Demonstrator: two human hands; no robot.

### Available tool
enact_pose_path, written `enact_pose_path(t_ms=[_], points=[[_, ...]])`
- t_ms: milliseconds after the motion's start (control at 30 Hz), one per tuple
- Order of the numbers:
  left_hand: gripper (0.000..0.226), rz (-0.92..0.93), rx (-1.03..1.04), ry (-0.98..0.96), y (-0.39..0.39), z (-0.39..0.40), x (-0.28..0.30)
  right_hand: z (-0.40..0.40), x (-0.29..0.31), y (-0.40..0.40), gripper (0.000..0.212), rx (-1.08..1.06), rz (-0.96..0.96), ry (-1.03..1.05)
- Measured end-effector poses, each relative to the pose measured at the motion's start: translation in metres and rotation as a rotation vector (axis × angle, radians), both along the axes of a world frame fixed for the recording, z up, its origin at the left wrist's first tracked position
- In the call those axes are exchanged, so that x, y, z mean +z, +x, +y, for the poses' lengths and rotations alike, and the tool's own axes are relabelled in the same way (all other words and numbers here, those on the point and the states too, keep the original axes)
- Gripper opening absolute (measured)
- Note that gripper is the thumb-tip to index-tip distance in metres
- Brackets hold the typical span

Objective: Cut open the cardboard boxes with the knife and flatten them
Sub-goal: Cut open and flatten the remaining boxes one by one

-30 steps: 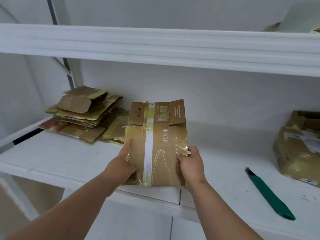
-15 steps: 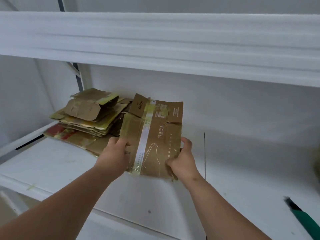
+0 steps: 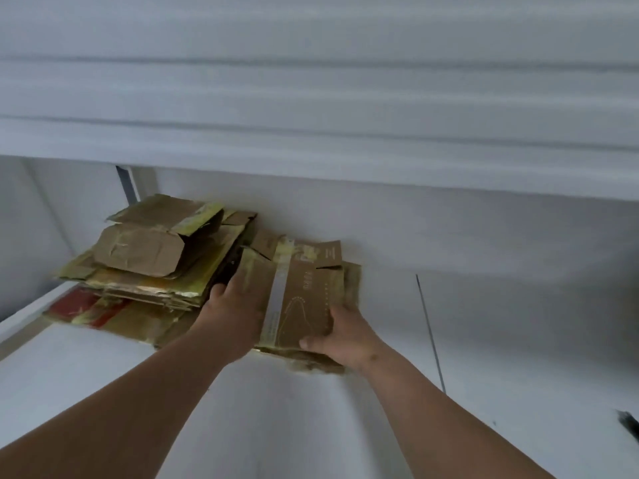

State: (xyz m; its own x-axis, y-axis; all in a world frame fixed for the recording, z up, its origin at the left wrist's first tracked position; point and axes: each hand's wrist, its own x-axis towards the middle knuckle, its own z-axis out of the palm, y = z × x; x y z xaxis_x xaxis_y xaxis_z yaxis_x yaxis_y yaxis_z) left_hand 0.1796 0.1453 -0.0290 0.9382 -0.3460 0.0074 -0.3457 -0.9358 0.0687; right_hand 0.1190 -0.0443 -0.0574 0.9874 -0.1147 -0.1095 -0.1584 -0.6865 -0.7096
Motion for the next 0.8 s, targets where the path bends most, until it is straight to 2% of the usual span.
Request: enact_pose_path(t_ms=[67, 133, 233, 300, 400, 533, 667, 733, 800], points=[[0.079, 0.136, -0.06, 0.189, 0.007, 0.006, -0.008, 0.002, -0.017, 0.005, 0.108, 0.032, 0.122, -0.187], [0.099, 0.212, -0.102, 0.32, 0.013, 0.011, -0.014, 0.004, -0.029, 0.007, 0.118, 0.008, 0.162, -0.324], [0.095, 0.061, -0.164, 0.396, 0.017, 0.014, -0.015, 0.007, -0.034, 0.005, 0.112, -0.069, 0.091, -0.409], [0.091, 0.029, -0.189, 0.377, 0.021, 0.012, -0.015, 0.01, -0.031, 0.002, 0.105, -0.103, 0.043, -0.471], [0.091, 0.047, -0.207, 0.368, 0.022, 0.009, -0.02, 0.012, -0.032, -0.003, 0.099, -0.069, 0.081, -0.496], [0.1, 0.1, -0.17, 0.363, 0.018, -0.001, -0.014, 0.009, -0.034, -0.017, 0.094, -0.05, 0.069, -0.421], [0.105, 0.013, -0.189, 0.289, 0.008, -0.025, -0.009, 0.002, -0.03, -0.04, 0.077, -0.152, -0.041, -0.327], [0.095, -0.044, -0.246, 0.203, 0.0, -0.041, -0.009, -0.007, -0.026, -0.053, 0.069, -0.193, -0.088, -0.294], [0.068, -0.175, -0.364, 0.043, -0.013, -0.059, -0.007, -0.022, -0.023, -0.066, 0.072, -0.248, -0.105, -0.308]])
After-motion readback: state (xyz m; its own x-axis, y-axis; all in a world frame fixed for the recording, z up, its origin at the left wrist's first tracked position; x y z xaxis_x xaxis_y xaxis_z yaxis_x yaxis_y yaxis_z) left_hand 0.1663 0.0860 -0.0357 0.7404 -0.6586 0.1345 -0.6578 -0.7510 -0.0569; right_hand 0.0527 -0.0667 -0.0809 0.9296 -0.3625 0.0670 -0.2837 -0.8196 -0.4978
